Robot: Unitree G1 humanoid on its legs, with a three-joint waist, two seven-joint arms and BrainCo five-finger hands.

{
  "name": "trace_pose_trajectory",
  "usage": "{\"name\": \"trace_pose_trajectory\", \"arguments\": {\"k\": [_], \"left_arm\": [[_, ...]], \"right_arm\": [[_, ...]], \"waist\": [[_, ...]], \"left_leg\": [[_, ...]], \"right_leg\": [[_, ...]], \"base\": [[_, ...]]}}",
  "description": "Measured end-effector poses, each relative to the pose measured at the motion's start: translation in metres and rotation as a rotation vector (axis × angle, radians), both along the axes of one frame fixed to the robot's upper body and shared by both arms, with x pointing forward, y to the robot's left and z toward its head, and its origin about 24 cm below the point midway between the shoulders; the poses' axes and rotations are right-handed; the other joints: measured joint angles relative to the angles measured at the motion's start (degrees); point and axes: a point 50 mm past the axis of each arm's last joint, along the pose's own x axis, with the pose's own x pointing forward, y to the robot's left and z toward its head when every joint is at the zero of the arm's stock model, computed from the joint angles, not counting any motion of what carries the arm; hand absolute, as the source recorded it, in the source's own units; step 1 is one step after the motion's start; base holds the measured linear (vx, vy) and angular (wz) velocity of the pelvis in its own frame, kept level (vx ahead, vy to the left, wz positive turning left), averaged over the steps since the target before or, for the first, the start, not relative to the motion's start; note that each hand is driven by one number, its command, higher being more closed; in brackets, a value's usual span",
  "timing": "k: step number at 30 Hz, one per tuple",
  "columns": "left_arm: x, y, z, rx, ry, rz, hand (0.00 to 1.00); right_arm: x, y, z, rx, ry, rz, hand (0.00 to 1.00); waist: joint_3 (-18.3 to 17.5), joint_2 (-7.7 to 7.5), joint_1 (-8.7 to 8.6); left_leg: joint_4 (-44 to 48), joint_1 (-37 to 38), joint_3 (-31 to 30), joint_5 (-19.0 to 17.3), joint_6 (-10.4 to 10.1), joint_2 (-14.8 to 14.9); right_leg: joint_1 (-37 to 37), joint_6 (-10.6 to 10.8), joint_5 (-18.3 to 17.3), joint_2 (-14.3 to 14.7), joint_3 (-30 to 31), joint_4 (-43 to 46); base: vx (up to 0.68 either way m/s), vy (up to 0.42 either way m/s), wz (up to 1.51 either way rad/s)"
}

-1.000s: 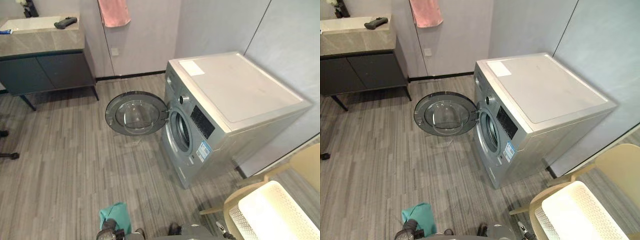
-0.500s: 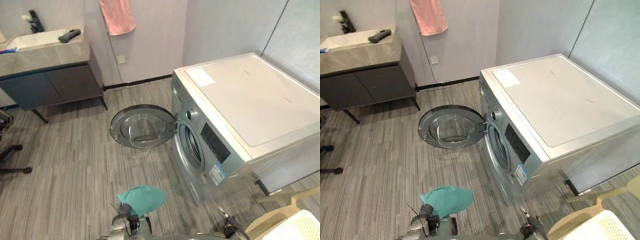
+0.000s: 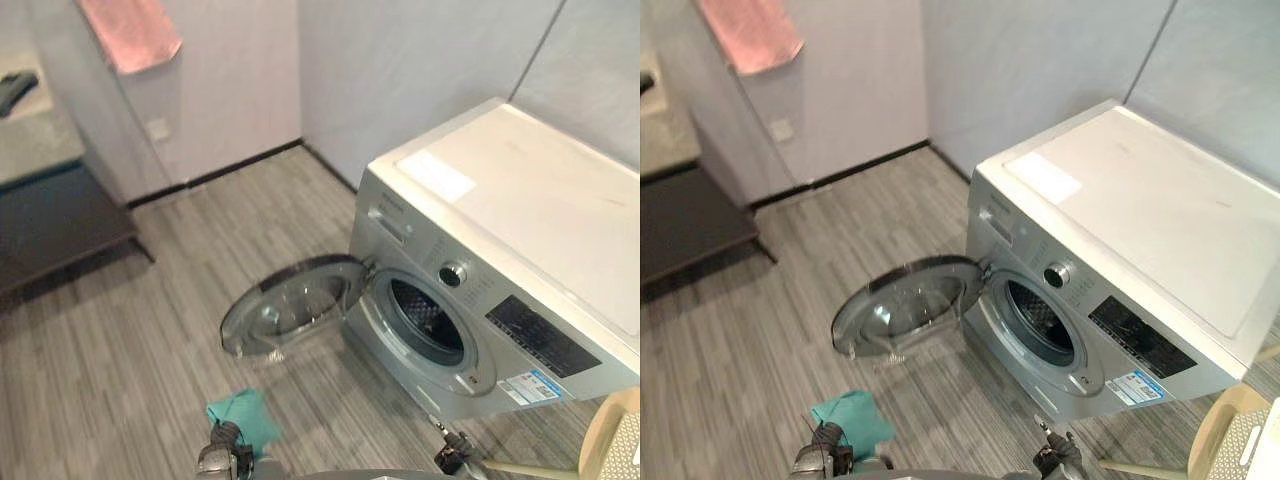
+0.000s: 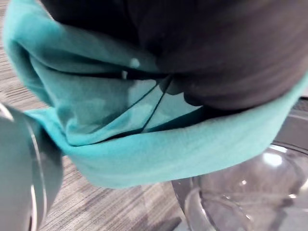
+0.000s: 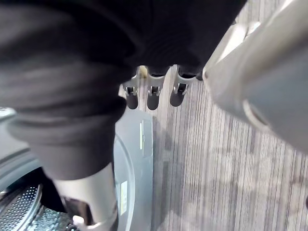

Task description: Pick up the laundry basket with both hands and put the clothes into the washing machine.

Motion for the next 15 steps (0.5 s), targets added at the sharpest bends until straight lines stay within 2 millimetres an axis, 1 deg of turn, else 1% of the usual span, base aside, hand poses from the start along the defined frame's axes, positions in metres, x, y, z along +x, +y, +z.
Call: {"name": "trace_pose_trajectory", "arguments": {"k": [1,2,3,4,5,6,7,8,9,10,12,13,14,15], "left_arm": [[0.002,0.0,0.001,0.003,-0.007,-0.008,1.0],[0.005,0.0,0.002,0.004,-0.012,-0.012,1.0],[0.01,0.002,0.004,0.011,-0.027,-0.016,1.0],[0.013,0.006,0.005,0.02,-0.034,-0.022,1.0],[0.015,0.006,0.006,0.022,-0.038,-0.022,1.0],[0.017,0.007,0.007,0.023,-0.046,-0.024,1.0],[0.018,0.005,0.006,0.018,-0.045,-0.023,1.0],[0.019,0.0,0.006,0.006,-0.046,-0.024,1.0],[0.028,-0.009,0.008,-0.012,-0.061,-0.045,1.0],[0.039,-0.017,0.01,-0.036,-0.085,-0.073,1.0],[0.045,-0.026,0.012,-0.061,-0.102,-0.08,1.0],[0.048,-0.034,0.013,-0.083,-0.117,-0.081,1.0],[0.049,-0.043,0.015,-0.115,-0.14,-0.07,1.0],[0.051,-0.048,0.016,-0.132,-0.156,-0.066,1.0]], "right_arm": [[-0.001,-0.004,0.0,-0.008,0.0,-0.008,0.0],[-0.002,-0.005,0.0,-0.01,0.003,-0.011,0.0],[-0.005,-0.007,0.0,-0.009,0.008,-0.025,0.0],[-0.007,-0.006,-0.002,0.002,0.02,-0.038,0.0],[-0.009,-0.006,-0.003,0.011,0.026,-0.05,0.0],[-0.017,-0.006,-0.006,0.027,0.05,-0.075,0.0],[-0.021,-0.012,-0.006,0.021,0.069,-0.085,0.0],[-0.019,-0.017,-0.005,0.011,0.067,-0.083,0.0],[-0.012,-0.025,-0.003,-0.006,0.046,-0.094,0.0],[-0.013,-0.028,-0.002,-0.007,0.045,-0.122,0.0],[-0.017,-0.026,-0.004,0.007,0.055,-0.148,0.0],[-0.022,-0.022,-0.005,0.014,0.06,-0.151,0.0],[-0.022,-0.018,-0.004,0.015,0.053,-0.141,0.0],[-0.02,-0.016,-0.004,0.015,0.046,-0.129,0.0]], "waist": [[0.15,0.19,-0.27],[0.18,0.24,-0.49],[0.23,0.26,-1.18],[0.51,-0.17,-1.81],[0.67,-0.46,-2.11],[1.06,-1.07,-2.29],[1.12,-0.75,-2.33],[1.18,-0.45,-1.85],[2.54,2.8,-2.84],[3.82,4.2,-3.12],[4.07,4.29,-3.13],[4.4,3.77,-3.06],[4.51,3.37,-3.03],[4.54,3.25,-3.0]], "left_leg": [[-2.82,4.74,4.25,-0.1,0.16,-0.14],[-4.2,6.67,6.26,-0.24,0.31,-0.15],[-6.77,10.06,10.49,-0.72,0.72,-0.38],[-10.52,13.1,13.52,-0.73,0.72,-1.45],[-12.45,14.61,15.04,-0.7,0.59,-2.16],[-15.12,17.18,17.83,-0.6,-0.26,-3.9],[-17.38,18.83,20.13,-1.0,-0.98,-5.75],[-18.53,19.52,20.88,-1.06,-1.13,-6.16],[-18.95,19.41,21.45,0.32,-2.66,-5.69],[-18.55,19.66,21.1,1.42,-3.69,-5.04],[-14.96,20.02,20.85,2.63,-3.77,-3.83],[-7.36,19.7,19.54,2.66,-3.76,-1.29],[3.56,17.28,17.09,3.56,-2.38,1.99],[9.78,15.41,15.41,4.37,-0.99,3.56]], "right_leg": [[-4.46,0.26,-2.58,1.0,-4.33,5.62],[-6.51,0.35,-3.81,1.75,-7.03,7.42],[-10.42,0.07,-5.94,3.54,-13.28,9.4],[-12.34,-0.9,-7.54,5.47,-19.1,8.88],[-12.98,-1.15,-7.51,6.49,-22.1,7.67],[-12.99,-2.47,-6.49,7.68,-29.08,3.42],[-11.68,-8.93,-8.3,7.47,-36.62,-2.54],[-10.83,-11.01,-9.36,8.39,-38.08,-5.46],[-10.31,-11.93,-8.4,10.14,-37.75,-7.85],[-9.5,-12.11,-8.29,11.07,-37.65,-8.85],[-6.97,-12.19,-8.37,11.69,-37.45,-10.44],[-2.98,-12.19,-8.37,12.15,-37.51,-12.6],[0.86,-12.19,-8.37,12.46,-37.4,-14.29],[2.32,-12.13,-8.41,12.55,-37.14,-15.1]], "base": [[0.2,0.248,-1.17],[0.17,0.187,-1.17],[0.16,0.135,-1.05],[0.17,0.108,-0.95],[0.18,0.067,-0.9],[0.29,0.037,-0.99],[0.32,0.045,-1.16],[0.3,0.055,-0.98],[0.3,0.085,-0.64],[0.29,0.06,-0.36],[0.34,-0.034,-0.12],[0.31,-0.089,-0.01],[0.23,-0.07,-0.01],[0.17,-0.04,-0.21]]}}
